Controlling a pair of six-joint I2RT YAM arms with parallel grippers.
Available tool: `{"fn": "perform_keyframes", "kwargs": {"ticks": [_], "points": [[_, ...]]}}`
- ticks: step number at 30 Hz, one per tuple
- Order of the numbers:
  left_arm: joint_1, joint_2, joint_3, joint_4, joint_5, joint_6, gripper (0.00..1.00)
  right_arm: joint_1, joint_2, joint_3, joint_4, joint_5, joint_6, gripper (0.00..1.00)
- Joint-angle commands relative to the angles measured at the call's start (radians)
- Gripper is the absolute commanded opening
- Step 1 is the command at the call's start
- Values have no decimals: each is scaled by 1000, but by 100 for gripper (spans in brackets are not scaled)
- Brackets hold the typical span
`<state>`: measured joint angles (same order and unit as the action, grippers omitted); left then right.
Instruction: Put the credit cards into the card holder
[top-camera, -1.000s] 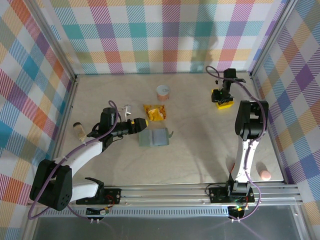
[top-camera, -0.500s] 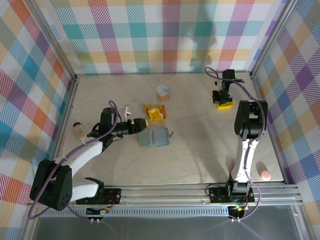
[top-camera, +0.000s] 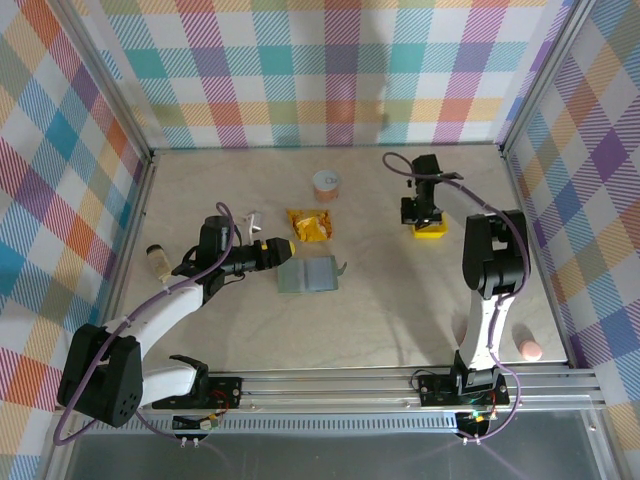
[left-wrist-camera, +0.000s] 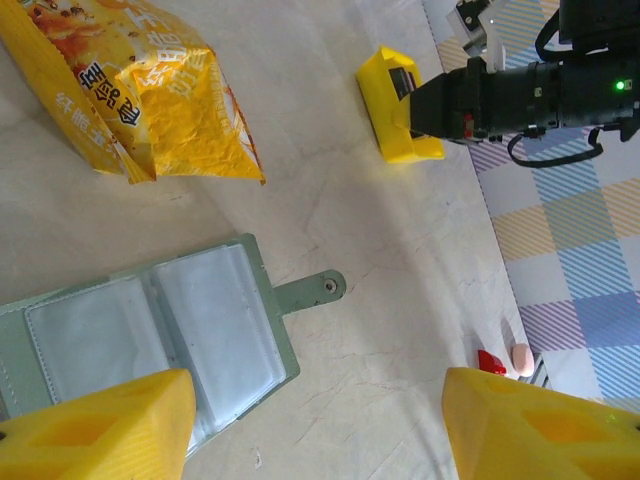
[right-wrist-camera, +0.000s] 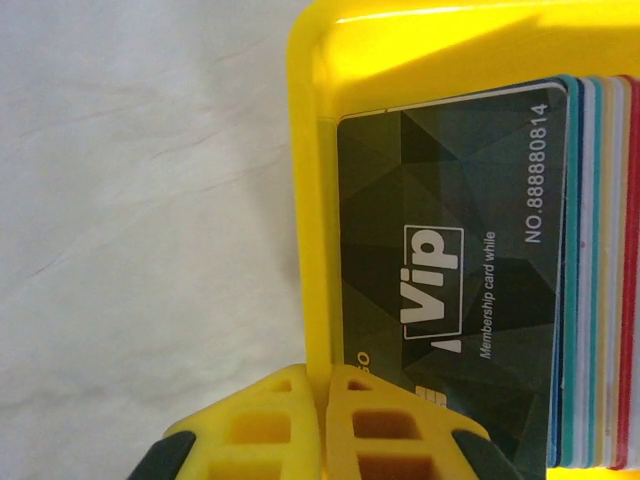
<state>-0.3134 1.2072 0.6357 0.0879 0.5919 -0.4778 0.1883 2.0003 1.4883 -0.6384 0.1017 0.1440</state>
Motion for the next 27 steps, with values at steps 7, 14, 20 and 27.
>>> {"fn": "perform_keyframes", "kwargs": {"ticks": [7,14,20,27], "points": [[1,41,48,-1,24,10,65,49,-37,-30,-54,-15,98,13],[2,46,47,-1,25,7,64,53,-124,-42,-49,-65,109,41],[2,36,33,12,36,2,64,-9,-302,-145,-38,-4,102,68],[-4,35,7,109,79,-32,65,-61,-213,-77,-94,70,-1,75]]}}
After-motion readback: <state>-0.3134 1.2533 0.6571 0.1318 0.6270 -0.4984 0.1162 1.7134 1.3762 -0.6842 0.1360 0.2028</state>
